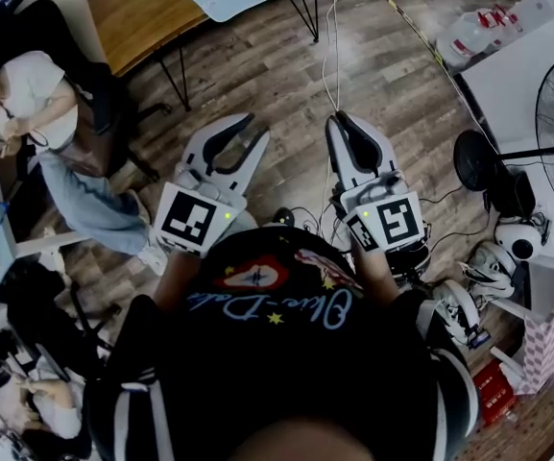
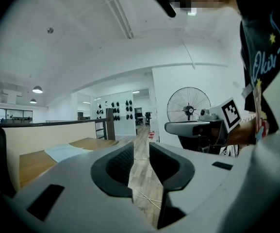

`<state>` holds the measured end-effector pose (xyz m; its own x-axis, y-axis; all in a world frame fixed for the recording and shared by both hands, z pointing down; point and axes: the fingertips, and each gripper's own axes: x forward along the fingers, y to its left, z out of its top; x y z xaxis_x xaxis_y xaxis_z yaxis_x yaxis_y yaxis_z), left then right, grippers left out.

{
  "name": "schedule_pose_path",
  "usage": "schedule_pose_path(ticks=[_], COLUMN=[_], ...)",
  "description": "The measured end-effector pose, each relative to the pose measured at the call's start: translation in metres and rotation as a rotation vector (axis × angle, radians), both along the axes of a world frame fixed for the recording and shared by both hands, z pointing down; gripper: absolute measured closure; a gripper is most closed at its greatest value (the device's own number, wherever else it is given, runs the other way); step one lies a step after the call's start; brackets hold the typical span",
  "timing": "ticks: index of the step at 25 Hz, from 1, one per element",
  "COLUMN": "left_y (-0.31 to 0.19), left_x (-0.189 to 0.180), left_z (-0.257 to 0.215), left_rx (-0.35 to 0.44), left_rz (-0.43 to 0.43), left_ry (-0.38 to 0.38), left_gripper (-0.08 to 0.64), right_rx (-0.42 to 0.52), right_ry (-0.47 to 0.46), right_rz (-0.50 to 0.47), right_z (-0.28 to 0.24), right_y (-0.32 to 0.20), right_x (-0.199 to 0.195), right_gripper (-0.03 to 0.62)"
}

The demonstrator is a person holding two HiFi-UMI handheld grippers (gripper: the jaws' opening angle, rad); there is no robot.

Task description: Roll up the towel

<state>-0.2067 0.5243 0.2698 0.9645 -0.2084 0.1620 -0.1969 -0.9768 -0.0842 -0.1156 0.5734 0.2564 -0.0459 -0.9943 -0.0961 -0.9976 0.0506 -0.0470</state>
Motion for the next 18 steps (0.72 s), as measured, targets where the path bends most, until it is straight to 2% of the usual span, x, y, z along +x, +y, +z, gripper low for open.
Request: schedule_pose_path(ticks=[1,3,11,15,18], left_y=[0.0,-0.001,-0.023,-0.044,-0.061], left_x=[0.001,0.002,0.017,0.041,0.066], left_z=[0.002,0.004,0.015,0.022,0.017], left_rx=[0.0,0.005,0.009,-0.003,0.004], left_rz=[-0.002,-0.011,-0.027,-0.013,-0.002], left_ry=[-0.004,-0.016,-0.034,-0.028,0.007], left_gripper=[0.482,0.48,0.459,0.456,0.456], right_rx=[-0.005,-0.016,-0.049,-0.067,-0.083], right_ry=[-0.003,-0.011,-0.012,0.003,0.026], right_rz=[0.001,-0.002,-0.014,0.009,0.035], right_z=[0.002,0.006,0.018,0.019,0.019], right_y=[0.001,0.002,-0.011,-0.024,-0.034], right_x=[0.002,0.004,0.018,0.041,0.064], right_gripper=[0.58,0.518,0.515,0.515,0.515])
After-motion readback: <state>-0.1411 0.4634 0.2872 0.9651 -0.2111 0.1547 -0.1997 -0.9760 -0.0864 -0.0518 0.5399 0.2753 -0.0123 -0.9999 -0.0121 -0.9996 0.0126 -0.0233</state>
